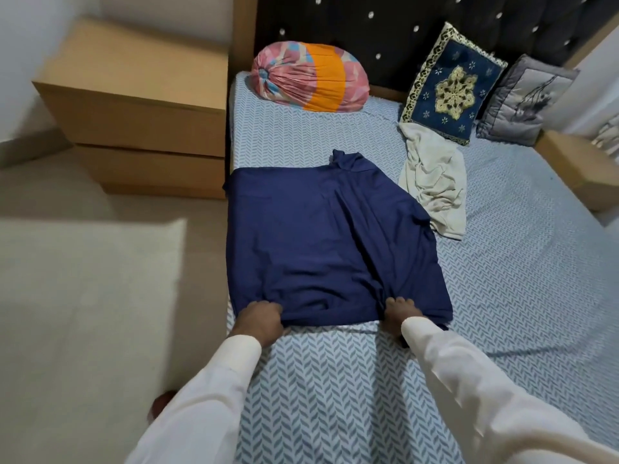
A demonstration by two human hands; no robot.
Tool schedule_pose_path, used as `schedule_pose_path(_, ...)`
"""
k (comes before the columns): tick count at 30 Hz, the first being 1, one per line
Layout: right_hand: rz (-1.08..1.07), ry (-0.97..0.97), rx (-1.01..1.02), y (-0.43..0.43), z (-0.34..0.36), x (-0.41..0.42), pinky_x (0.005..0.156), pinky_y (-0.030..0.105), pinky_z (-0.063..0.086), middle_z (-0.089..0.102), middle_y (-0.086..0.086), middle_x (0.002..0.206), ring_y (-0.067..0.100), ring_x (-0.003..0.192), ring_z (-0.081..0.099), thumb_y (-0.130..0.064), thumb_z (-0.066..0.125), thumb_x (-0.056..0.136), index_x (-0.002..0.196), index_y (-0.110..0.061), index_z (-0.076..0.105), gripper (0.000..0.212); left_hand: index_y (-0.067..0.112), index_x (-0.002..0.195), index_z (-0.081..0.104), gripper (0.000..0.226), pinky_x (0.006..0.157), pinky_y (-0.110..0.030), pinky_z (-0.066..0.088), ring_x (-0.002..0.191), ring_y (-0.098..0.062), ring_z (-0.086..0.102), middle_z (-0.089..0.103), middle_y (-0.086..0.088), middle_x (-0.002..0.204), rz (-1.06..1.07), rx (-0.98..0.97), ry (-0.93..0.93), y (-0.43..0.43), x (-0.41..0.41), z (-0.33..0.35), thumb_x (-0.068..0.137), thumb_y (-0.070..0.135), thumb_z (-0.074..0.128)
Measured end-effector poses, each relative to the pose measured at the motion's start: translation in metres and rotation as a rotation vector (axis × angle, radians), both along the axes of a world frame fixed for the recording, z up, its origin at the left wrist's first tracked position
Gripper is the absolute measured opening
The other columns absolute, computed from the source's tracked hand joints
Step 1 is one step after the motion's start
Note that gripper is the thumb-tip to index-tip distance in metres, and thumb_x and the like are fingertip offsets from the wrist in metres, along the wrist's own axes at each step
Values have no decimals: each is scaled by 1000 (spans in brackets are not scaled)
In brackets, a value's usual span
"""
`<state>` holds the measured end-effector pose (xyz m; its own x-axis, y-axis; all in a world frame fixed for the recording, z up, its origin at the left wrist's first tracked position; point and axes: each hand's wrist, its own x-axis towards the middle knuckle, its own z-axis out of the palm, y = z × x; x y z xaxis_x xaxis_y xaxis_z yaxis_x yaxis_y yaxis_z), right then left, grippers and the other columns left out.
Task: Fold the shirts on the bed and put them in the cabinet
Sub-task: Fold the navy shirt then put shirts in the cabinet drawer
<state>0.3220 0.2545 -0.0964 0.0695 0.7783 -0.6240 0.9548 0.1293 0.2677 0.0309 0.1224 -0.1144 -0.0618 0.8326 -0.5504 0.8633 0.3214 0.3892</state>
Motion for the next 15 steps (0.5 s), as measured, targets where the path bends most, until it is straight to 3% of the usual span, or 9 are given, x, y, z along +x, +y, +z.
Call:
schedule_pose_path(3,29,15,9,-7,4,11,110,50,36,39,17,145,39,136,34,-24,45,97,140,-10,39,45,11,113,61,31,98,-39,47,116,-34,55,61,-13,124,41,49,19,-9,4,4,86,12,47)
schedule_pose_path(5,42,52,16,-1,1,20,105,50,43,47,15,140,38,130,44,-32,52,94,136,-15,46,46,12,112,63,31,100,-38,45,114,-34,55,62,-13,123,96,93,32,-17,8,9,86,10,47)
schedule_pose_path(8,97,113,-50,-11,8,31,94,39,50,63,10,130,31,112,62,-44,51,89,126,-20,62,46,16,115,64,36,103,-37,40,118,-34,49,59,-9,127,200,139,114,-46,20,28,87,11,43)
schedule_pose_path(12,301,36,-160,-78,69,35,76,28,37,64,12,129,29,114,62,-18,56,96,121,-9,67,29,14,129,59,41,103,-38,44,123,-31,54,56,-9,137,204,-131,240,-85,27,54,94,23,40)
schedule_pose_path(15,127,16,-377,-91,75,46,68,32,42,62,21,119,30,88,59,-4,54,94,109,0,65,19,12,148,41,53,114,-34,33,140,-25,40,38,-9,155,200,-320,299,-105,15,63,99,30,37)
